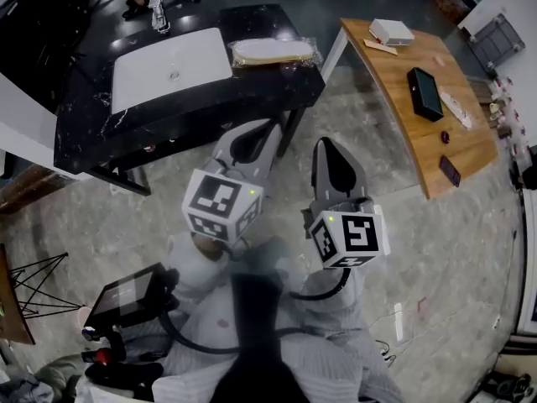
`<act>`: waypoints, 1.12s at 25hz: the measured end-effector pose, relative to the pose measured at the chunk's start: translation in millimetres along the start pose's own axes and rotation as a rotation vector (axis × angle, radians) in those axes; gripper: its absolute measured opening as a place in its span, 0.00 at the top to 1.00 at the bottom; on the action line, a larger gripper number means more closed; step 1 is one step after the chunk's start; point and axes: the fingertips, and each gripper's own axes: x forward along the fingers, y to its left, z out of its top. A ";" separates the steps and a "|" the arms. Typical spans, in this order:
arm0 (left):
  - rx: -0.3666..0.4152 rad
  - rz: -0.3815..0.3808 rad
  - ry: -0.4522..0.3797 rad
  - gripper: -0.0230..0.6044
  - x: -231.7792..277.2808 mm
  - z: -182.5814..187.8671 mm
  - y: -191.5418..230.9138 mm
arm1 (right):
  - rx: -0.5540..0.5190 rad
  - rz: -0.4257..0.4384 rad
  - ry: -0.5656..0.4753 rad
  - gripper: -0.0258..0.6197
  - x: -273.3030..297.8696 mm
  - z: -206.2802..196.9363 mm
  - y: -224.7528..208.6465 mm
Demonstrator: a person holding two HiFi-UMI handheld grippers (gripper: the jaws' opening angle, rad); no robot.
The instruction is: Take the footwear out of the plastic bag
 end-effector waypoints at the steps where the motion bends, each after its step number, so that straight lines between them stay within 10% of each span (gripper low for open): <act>1: -0.004 0.008 0.010 0.97 17.4 -4.9 9.3 | 0.005 0.003 0.009 0.94 17.2 -4.7 -12.3; 14: -0.141 0.174 0.093 0.97 262.7 -31.3 129.6 | 0.020 0.244 0.156 0.94 260.7 -32.9 -179.8; 28: -0.464 0.253 0.400 0.88 266.3 -114.0 282.5 | 0.269 0.559 0.677 0.93 396.5 -160.2 -245.2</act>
